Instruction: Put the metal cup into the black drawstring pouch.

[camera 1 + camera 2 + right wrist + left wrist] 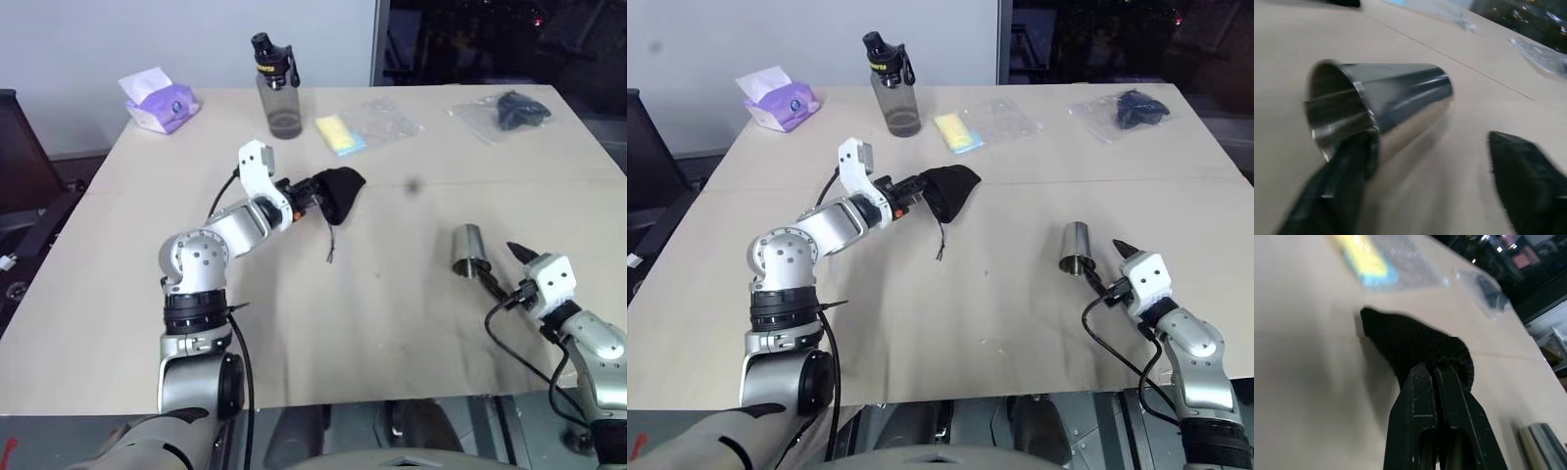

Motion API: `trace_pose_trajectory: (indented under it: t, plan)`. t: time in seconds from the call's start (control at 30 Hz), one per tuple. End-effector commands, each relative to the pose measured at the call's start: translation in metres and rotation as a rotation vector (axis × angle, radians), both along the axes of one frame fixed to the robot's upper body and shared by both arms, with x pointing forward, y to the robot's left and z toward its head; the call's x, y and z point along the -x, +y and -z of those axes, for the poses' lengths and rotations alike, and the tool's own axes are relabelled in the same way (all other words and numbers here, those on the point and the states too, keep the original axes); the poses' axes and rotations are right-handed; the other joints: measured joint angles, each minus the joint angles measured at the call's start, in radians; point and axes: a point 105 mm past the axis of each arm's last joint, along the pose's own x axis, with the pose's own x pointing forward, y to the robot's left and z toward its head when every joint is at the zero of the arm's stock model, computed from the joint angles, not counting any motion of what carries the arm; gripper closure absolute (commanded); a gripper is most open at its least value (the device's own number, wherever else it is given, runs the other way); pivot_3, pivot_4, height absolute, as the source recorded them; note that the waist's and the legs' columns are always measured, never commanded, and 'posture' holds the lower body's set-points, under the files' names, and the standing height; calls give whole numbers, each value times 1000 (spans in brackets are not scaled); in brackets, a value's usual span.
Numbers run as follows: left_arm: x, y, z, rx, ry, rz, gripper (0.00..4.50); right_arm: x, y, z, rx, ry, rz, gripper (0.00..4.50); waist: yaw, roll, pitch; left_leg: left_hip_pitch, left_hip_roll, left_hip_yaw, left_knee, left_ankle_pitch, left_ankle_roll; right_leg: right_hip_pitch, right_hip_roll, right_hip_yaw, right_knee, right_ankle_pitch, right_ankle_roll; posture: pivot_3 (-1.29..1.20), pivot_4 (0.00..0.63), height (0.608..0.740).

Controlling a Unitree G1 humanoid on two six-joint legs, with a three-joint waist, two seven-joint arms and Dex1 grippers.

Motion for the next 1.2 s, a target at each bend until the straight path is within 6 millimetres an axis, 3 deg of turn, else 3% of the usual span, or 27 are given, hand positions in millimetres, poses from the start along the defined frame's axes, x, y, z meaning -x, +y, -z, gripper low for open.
trace_pose_trajectory:
  t: [0.03,0.17,0.37,0.47,0.57,0.9,1.2]
  plan:
    - [6,-4,-22,13,-80,22,4500,-2,-2,-10,-42,-32,29,2725,0,0,0,0,0,0,0,0,0,0,0,0,0,0,0,0,150,740]
    - [7,-9,-22,78,-60,26,4500,-4,12,-24,-119,-74,-3,4418,2,0,0,0,-1,0,0,0,0,0,0,0,-1,0,0,0,150,740]
    - [10,-20,-21,117,-38,78,4500,7,79,-73,-300,-178,-336,4418,-4,0,0,0,0,0,0,0,0,0,1,0,0,0,0,0,150,740]
    - [11,-26,-24,151,-27,109,4500,15,116,-78,-271,-150,-499,4418,0,0,0,-1,0,-2,0,0,0,0,1,-1,-1,0,0,0,150,740]
    - [13,-32,-25,168,-19,146,4500,12,137,-76,-239,-131,-556,4418,3,-1,0,-1,0,-2,0,0,0,0,0,-1,-1,0,0,0,150,740]
    - [35,-44,-25,230,-28,317,4500,-34,147,-66,-213,-157,-430,4418,-1,-1,1,-1,-1,-2,0,0,0,0,0,-1,-2,0,0,0,150,740]
    - [45,-48,-20,206,-22,385,4500,-41,163,-66,-223,-189,-411,4418,-1,-1,1,-1,-1,-2,-1,0,0,0,0,-1,-2,0,0,0,150,740]
